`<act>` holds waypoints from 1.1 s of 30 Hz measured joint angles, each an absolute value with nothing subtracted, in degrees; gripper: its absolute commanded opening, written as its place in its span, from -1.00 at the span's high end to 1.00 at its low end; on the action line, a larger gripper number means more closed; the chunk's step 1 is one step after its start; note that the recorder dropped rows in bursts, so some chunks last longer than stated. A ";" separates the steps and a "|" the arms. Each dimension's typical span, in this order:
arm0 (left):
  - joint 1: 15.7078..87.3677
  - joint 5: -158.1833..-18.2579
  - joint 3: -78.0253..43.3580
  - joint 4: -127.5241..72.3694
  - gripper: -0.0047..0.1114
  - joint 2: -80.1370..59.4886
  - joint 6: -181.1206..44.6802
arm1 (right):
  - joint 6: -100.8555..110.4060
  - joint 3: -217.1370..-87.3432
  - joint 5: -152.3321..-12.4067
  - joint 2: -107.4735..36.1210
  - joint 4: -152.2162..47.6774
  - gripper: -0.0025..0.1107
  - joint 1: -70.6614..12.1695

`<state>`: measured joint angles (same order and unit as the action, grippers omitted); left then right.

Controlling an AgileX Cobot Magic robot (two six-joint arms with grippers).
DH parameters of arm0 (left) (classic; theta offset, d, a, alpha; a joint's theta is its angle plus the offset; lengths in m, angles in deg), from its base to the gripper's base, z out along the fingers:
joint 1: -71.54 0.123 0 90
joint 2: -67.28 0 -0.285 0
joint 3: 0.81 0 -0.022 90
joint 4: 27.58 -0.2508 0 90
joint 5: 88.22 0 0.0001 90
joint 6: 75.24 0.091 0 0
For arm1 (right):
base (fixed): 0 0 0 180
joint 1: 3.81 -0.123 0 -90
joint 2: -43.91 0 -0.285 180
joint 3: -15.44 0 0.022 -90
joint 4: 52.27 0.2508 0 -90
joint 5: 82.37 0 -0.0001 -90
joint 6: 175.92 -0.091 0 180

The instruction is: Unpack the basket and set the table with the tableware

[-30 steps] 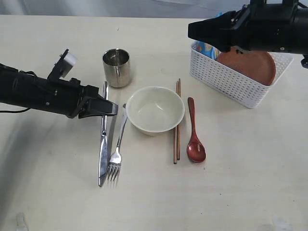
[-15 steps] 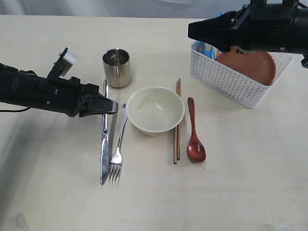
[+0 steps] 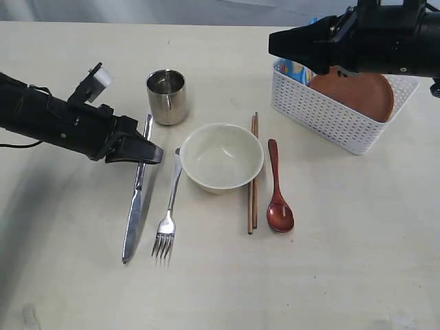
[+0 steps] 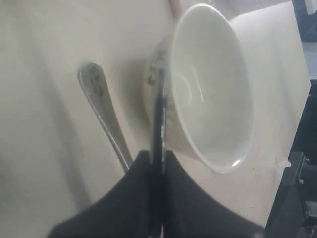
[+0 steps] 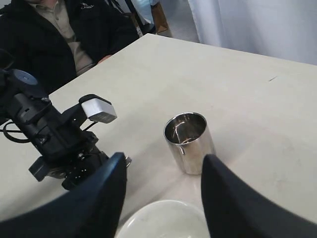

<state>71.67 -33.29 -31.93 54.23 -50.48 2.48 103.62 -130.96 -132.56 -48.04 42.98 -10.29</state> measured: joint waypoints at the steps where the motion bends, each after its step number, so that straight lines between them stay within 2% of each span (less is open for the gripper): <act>1: 71.67 -33.29 -31.82 53.84 0.92 -50.48 2.25 | 103.62 -130.96 -132.56 -48.04 42.98 0.14 -10.29; 12: 71.67 -35.83 -31.69 52.44 0.92 -50.61 0.39 | 103.62 -130.96 -132.56 -48.04 42.98 0.14 -10.29; 22: 72.14 -33.25 -29.74 53.52 0.92 -56.77 -0.22 | 103.62 -130.96 -132.56 -48.04 42.98 0.14 -10.29; 29: 72.14 -37.39 -29.63 55.12 0.92 -56.77 -2.57 | 103.62 -130.96 -132.56 -48.04 42.98 0.14 -10.29; 33: 72.14 -38.30 -29.63 55.37 0.81 -56.77 -2.98 | 103.62 -130.96 -132.56 -48.04 42.98 0.14 -10.29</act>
